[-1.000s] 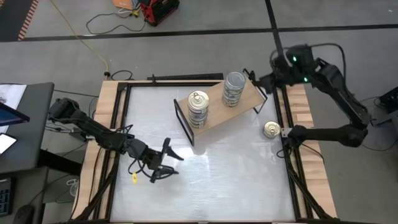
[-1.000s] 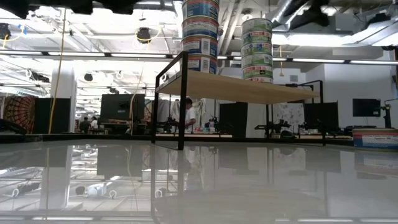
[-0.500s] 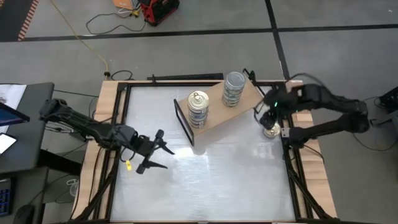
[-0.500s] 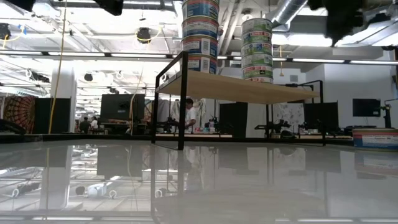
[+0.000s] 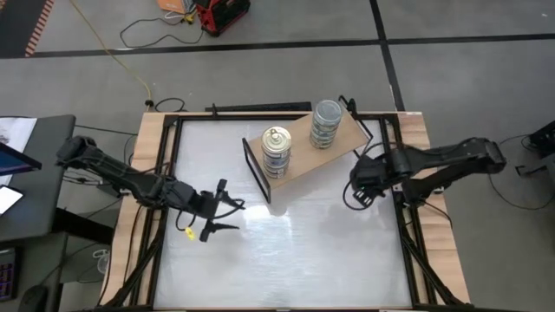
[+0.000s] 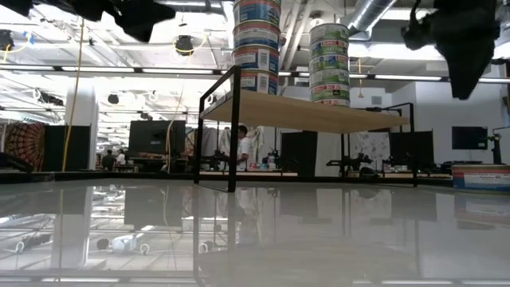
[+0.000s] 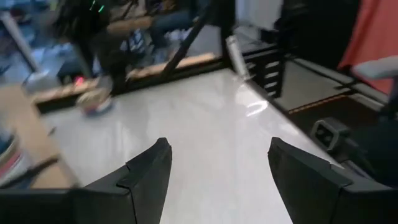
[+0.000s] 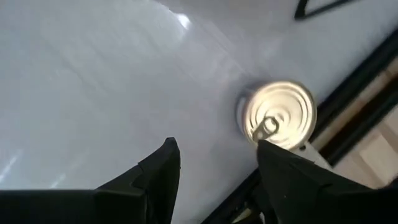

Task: Stack canned seafood by type on shelf
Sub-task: Stack the blue tuna can on top of the blue tuna can

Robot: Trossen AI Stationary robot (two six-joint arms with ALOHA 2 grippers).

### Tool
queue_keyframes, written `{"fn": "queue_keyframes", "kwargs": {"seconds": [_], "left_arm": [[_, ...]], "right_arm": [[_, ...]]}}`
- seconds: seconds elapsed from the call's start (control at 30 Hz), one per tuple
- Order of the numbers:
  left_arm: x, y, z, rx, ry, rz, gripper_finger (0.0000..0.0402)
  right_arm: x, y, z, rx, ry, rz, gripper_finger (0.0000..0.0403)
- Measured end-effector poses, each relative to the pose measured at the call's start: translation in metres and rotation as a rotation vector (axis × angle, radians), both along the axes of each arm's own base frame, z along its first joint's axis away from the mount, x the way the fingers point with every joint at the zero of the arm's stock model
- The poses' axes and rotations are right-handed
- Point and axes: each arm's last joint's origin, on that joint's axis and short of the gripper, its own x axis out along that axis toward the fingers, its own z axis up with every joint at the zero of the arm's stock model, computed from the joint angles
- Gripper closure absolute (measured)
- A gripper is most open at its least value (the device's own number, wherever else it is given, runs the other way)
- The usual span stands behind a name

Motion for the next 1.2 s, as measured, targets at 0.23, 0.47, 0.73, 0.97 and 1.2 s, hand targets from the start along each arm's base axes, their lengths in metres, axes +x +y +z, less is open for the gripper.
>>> {"fn": "queue_keyframes", "kwargs": {"seconds": [0.23, 0.47, 0.73, 0.97, 1.2], "left_arm": [[0.0, -0.014, -0.004, 0.071, -0.009, -0.116, 0.0145], [0.007, -0.017, -0.011, 0.084, -0.002, -0.067, 0.0145], [0.005, -0.017, -0.005, 0.031, -0.03, -0.06, 0.0145], [0.005, -0.017, -0.005, 0.03, -0.026, -0.06, 0.0145], [0.006, -0.017, -0.007, 0.004, -0.001, -0.053, 0.0145]], "right_arm": [[0.018, 0.017, -0.023, -0.044, 0.135, -0.088, 0.0163], [0.019, 0.029, -0.065, -0.117, 0.349, -0.042, 0.0167], [-0.005, 0.02, -0.077, -0.255, 0.329, -0.161, 0.0197], [-0.008, 0.012, -0.08, -0.353, 0.343, -0.206, 0.0229], [0.0, 0.008, -0.094, -0.356, 0.399, -0.181, 0.0244]]}}
